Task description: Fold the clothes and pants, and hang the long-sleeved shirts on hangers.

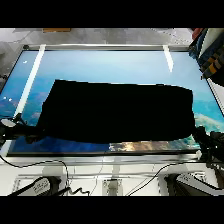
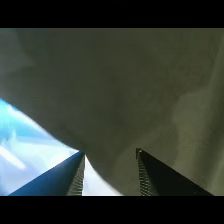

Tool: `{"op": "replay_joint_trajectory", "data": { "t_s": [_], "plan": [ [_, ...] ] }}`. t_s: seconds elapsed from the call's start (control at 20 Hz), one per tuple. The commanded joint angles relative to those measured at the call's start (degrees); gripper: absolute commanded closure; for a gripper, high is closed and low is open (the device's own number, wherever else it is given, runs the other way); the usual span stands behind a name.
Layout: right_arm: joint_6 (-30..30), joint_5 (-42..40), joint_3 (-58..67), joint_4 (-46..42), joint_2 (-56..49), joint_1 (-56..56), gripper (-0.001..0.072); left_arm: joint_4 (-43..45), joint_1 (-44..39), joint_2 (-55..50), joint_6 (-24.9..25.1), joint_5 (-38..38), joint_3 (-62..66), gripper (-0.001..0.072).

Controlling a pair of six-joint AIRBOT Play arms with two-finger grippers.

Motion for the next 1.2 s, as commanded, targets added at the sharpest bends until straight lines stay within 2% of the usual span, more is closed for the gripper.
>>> {"op": "replay_joint_trajectory", "data": {
  "t_s": [0.0,0.05,0.1,0.15,0.2,0.3,0.4,0.55,0.75,0.85,1.0,1.15],
  "plan": [
    [0.00,0.15,0.02,0.02,0.04,0.00,0.0684,-1.60,0.07,-0.04,-0.37,7.54,-0.72,0.0365],
    [0.00,0.15,0.02,0.02,0.04,0.00,0.0684,-1.60,0.07,-0.04,-0.33,8.50,-0.72,0.0478],
    [0.00,0.20,0.02,0.02,0.04,0.00,0.0684,-1.60,0.07,-0.04,-0.17,9.16,-0.72,0.0662],
    [0.00,0.59,0.02,0.02,0.07,0.00,0.0684,-1.60,0.07,-0.04,-0.13,9.42,-0.72,0.0690],
    [-0.02,1.16,0.02,-0.17,0.33,0.00,0.0684,-1.60,0.07,-0.02,0.31,9.42,-0.70,0.0690],
    [-0.39,2.38,0.31,-2.19,2.14,0.00,0.0685,-1.60,0.07,0.92,4.59,9.01,-0.61,0.0691],
    [0.17,3.80,1.31,-7.61,6.10,0.00,0.0686,-1.55,0.09,3.67,8.33,9.07,-0.59,0.0691],
    [7.82,3.56,1.38,-11.82,14.95,0.00,0.0686,-1.55,0.11,9.92,11.72,11.98,-0.59,0.0691],
    [16.90,6.47,2.03,-15.37,27.67,0.17,0.0688,-1.53,-1.01,14.56,11.87,16.70,1.57,0.0695],
    [21.11,6.60,4.68,-22.18,31.32,3.32,0.0689,-0.52,-3.17,13.75,11.89,17.00,5.03,0.0697],
    [28.94,1.64,10.19,-29.09,30.29,12.87,0.0689,2.45,-8.15,9.27,10.80,20.57,11.41,0.0698],
    [37.05,-5.18,15.74,-32.68,23.10,23.30,0.0689,6.73,-12.00,0.35,5.49,22.18,19.43,0.0698]
  ]
}}
